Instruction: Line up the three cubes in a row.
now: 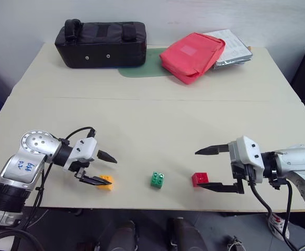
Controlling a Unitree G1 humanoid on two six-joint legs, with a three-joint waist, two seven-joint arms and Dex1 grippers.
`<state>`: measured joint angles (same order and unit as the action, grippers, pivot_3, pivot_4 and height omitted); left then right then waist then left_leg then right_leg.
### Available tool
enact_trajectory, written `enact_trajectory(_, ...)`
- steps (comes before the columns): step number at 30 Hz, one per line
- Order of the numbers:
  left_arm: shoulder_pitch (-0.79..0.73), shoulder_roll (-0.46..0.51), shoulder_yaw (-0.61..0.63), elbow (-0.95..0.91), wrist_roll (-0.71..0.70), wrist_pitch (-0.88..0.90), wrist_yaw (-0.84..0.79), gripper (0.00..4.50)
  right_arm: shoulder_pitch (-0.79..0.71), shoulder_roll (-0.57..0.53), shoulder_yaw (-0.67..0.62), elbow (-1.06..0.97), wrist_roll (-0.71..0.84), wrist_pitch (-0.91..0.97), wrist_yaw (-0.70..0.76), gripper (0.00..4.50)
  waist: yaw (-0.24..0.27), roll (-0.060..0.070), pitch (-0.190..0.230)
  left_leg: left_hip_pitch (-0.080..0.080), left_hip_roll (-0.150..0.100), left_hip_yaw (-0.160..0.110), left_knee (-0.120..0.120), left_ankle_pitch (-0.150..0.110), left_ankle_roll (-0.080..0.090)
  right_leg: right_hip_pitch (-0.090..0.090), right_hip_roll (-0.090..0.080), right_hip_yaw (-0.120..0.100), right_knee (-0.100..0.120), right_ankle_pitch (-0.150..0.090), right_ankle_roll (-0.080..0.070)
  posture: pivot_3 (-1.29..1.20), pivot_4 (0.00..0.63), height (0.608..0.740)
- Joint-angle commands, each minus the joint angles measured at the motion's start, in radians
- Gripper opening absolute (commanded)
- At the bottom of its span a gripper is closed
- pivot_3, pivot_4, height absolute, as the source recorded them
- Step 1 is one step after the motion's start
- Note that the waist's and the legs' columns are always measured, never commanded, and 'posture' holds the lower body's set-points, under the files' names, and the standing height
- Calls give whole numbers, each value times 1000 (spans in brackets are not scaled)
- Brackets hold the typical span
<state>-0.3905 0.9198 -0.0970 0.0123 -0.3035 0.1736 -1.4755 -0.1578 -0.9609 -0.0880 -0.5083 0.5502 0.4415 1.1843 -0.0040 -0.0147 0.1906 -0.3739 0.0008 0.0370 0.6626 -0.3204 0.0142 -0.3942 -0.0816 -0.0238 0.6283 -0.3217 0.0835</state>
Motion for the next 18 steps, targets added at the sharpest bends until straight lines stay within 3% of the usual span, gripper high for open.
enact_trajectory(1,-4,12,37,-11,-18,25,18,3579,4,-13,-29,-25,10,-4,-2,4500,0,0,0,0,0,0,0,0,0,0,0,0,0,0,0,0,150,740)
enact_trajectory(9,90,58,121,-163,-129,173,28,3579,1,-14,-23,-10,11,-12,13,4500,-1,0,0,0,0,0,0,0,0,0,0,0,0,0,0,0,150,740)
enact_trajectory(13,139,94,152,-207,-136,163,27,3579,-3,-16,-20,-5,11,-17,25,4500,-1,0,0,0,0,0,0,0,0,0,0,0,0,0,0,0,150,740)
enact_trajectory(18,183,96,130,-160,-44,21,45,3579,-9,-5,-5,-6,4,-18,17,4500,0,0,0,0,0,0,0,0,0,0,0,0,0,0,0,0,150,740)
